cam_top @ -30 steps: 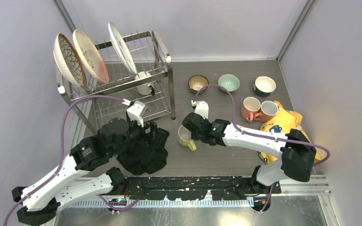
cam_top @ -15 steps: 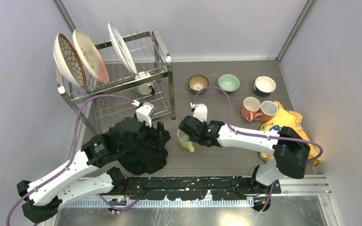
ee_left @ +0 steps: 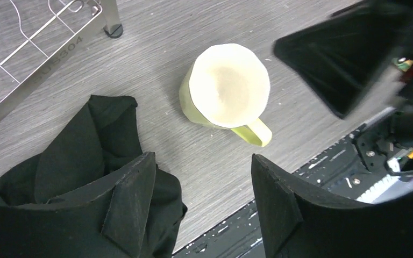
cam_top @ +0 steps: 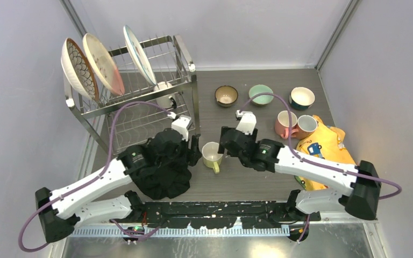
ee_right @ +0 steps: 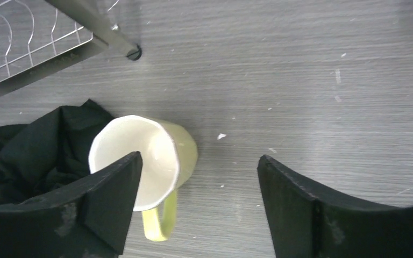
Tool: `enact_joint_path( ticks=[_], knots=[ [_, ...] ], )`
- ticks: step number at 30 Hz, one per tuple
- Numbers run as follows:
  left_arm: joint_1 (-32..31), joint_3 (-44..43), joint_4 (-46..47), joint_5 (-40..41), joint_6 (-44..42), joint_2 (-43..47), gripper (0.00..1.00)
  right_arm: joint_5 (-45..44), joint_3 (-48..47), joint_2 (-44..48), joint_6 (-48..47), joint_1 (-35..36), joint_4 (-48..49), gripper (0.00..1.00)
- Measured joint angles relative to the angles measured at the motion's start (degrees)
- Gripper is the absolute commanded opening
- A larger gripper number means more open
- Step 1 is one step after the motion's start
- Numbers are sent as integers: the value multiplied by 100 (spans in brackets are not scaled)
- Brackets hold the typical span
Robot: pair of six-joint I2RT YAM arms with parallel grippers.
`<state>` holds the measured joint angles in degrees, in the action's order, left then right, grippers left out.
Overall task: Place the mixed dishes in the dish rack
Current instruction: Move the cup to the center of the board, then pick up the cup at the center of the board.
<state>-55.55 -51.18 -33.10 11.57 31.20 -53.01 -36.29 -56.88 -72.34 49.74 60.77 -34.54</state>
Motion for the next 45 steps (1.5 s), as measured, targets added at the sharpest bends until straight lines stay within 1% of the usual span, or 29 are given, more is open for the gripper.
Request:
enact_joint_path(
  ticks=[3,9,13,17,23,25,29,32,36,42,45],
  knots=[
    [0,-11,66,192,74,-455,62,-275,256,457,13,-42,-57,99],
    [0,-227,63,503,214,-1512,58,-590,728,1270,20,-173,-153,100],
    [0,-304,173,562,295,-1882,56,-647,931,1692,22,-181,-155,100],
    [24,-374,348,577,345,-2243,50,-619,1054,1862,26,-181,-144,100],
    [72,-404,560,520,542,-2656,46,-452,1322,1945,46,-181,44,100],
    [94,-404,605,483,614,-2710,39,-372,1403,1947,61,-181,94,99],
    [136,-420,678,361,752,-2857,13,-155,1508,1947,127,-184,280,100],
    [155,-420,632,330,774,-2872,1,35,1613,1947,122,-181,472,100],
    [162,-258,667,227,935,-2688,0,240,1672,1987,94,-181,597,100],
    [164,203,680,227,1145,-1703,0,715,1893,2594,94,-184,944,100],
    [186,382,879,275,1231,-1128,0,1036,2151,3018,118,-184,1296,100]
  ],
)
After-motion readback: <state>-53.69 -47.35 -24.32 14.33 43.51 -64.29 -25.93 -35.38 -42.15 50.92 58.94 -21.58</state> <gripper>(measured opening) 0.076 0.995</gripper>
